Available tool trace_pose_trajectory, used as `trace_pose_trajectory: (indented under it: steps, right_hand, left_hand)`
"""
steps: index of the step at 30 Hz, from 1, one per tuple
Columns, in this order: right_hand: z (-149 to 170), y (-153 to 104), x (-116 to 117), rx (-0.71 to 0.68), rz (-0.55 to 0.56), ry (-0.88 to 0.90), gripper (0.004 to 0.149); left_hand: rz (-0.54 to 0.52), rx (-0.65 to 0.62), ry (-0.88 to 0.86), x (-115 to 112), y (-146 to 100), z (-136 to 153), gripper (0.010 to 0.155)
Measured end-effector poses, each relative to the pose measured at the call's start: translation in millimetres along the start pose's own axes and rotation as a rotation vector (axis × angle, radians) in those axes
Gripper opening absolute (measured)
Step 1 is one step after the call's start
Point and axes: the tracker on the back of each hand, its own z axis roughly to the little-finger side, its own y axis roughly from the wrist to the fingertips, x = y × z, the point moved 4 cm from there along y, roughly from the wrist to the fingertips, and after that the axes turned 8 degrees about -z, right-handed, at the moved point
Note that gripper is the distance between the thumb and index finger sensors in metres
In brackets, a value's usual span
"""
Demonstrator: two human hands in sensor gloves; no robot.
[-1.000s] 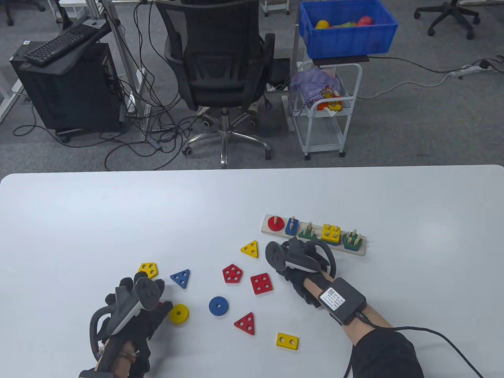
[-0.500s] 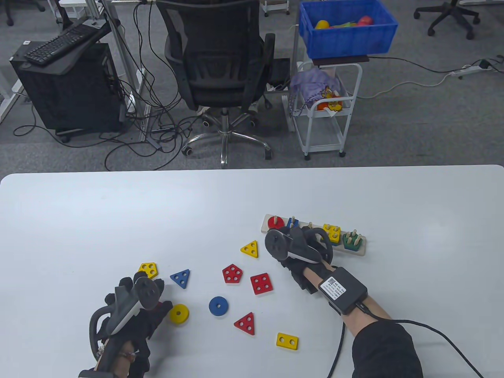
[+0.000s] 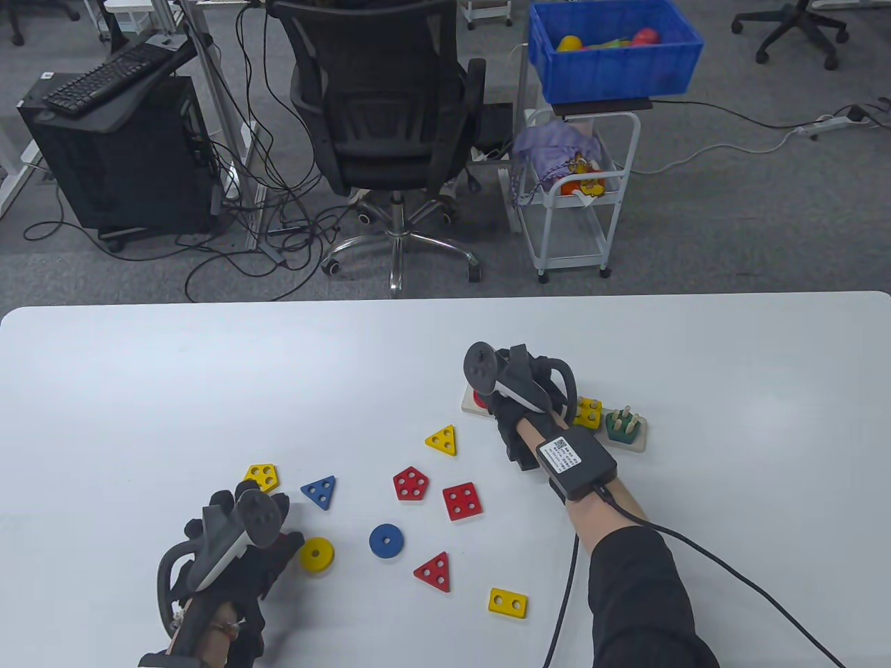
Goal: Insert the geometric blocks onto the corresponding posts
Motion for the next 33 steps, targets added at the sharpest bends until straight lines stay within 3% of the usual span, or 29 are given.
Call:
trace_pose_trajectory:
  steps: [22,28,33]
  right_hand:
    - [0,5,15,-0.008,-0.047,-0.013,0.063]
    - [1,-1,14,-0.020,-0.046,-0.033,0.062]
    - [2,-24,7,-0.083,-0.036,-0.048,0.061]
  left_hand:
    - [0.005,-0.004,0.002,0,0,-1,0.074]
    - [0.001,-0.006,-0.003,0,1,-1,0.074]
    - [-0.005,-0.009,-0.013,2,0,-1,0.075]
